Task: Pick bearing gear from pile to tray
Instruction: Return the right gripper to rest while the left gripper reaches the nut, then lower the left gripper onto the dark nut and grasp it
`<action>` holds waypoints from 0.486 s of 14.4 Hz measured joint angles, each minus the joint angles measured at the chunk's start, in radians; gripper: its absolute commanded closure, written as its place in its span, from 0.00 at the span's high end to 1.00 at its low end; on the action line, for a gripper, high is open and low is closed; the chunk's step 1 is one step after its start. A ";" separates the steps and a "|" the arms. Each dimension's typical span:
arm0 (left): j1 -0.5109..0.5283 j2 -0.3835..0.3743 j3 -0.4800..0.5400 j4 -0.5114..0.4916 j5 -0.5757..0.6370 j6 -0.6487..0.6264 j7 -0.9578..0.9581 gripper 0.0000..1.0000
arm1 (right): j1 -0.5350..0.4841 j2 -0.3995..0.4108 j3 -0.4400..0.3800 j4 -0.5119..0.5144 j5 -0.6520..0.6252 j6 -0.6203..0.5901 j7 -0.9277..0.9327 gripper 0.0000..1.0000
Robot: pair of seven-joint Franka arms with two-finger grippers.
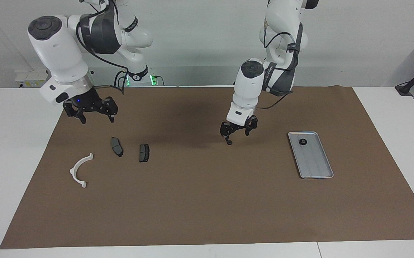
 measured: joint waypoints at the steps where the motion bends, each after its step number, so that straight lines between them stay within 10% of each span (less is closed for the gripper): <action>1: -0.003 0.022 0.000 -0.001 0.000 0.017 -0.001 1.00 | -0.002 -0.024 -0.001 -0.002 -0.003 -0.038 0.000 1.00; 7: -0.006 0.069 0.008 -0.054 -0.001 0.083 -0.002 1.00 | -0.001 -0.153 0.000 -0.005 0.000 -0.139 0.000 1.00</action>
